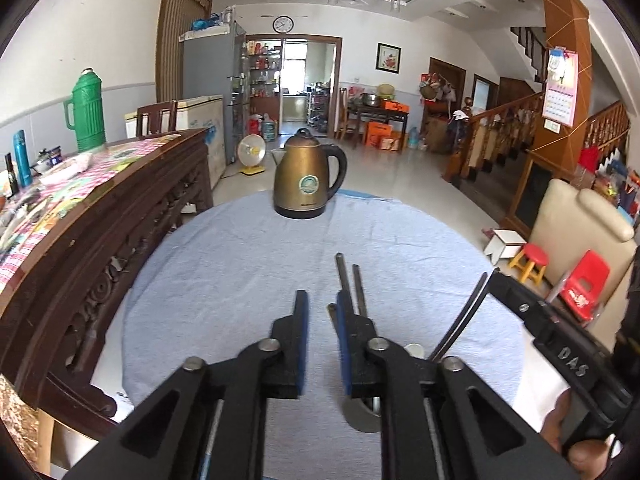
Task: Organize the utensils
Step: 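Lower both chopsticks into the mesh cup and open both tools, then move both open tools back down to the last two chopsticks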
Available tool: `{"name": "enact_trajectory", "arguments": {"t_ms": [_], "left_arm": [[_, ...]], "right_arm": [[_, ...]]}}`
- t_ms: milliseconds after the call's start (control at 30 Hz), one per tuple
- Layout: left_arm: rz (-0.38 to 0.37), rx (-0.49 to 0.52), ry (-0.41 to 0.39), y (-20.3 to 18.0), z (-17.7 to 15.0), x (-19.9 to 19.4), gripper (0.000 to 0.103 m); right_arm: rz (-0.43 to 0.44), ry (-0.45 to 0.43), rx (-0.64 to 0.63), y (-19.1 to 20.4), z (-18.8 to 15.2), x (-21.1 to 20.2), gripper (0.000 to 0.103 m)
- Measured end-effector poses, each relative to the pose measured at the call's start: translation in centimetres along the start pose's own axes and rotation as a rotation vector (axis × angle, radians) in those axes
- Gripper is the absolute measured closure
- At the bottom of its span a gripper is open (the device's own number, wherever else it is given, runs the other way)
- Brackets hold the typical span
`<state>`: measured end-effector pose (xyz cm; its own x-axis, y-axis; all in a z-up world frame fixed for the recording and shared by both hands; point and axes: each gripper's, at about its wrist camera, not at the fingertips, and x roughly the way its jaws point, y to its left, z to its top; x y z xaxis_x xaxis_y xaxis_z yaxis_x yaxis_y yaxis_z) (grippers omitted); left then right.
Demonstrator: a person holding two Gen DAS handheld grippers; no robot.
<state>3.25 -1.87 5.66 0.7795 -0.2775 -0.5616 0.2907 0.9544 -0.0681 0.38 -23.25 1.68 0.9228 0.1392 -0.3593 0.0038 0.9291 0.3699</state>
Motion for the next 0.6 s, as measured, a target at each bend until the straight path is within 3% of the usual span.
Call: {"name": "enact_trajectory", "arguments": {"t_ms": [167, 333, 600], "left_arm": [[0.055, 0.024, -0.012, 0.1, -0.2, 0.0, 0.076], [0.108, 0.045, -0.027, 0.2, -0.2, 0.1, 0.059], [0.161, 0.046, -0.035, 0.9, -0.5, 0.2, 0.05]], "right_arm": [[-0.022, -0.046, 0.01, -0.2, 0.2, -0.8, 0.077], [-0.039, -0.072, 0.026, -0.8, 0.5, -1.2, 0.077], [-0.066, -0.085, 0.067, -2.1, 1.1, -1.3, 0.077]]}}
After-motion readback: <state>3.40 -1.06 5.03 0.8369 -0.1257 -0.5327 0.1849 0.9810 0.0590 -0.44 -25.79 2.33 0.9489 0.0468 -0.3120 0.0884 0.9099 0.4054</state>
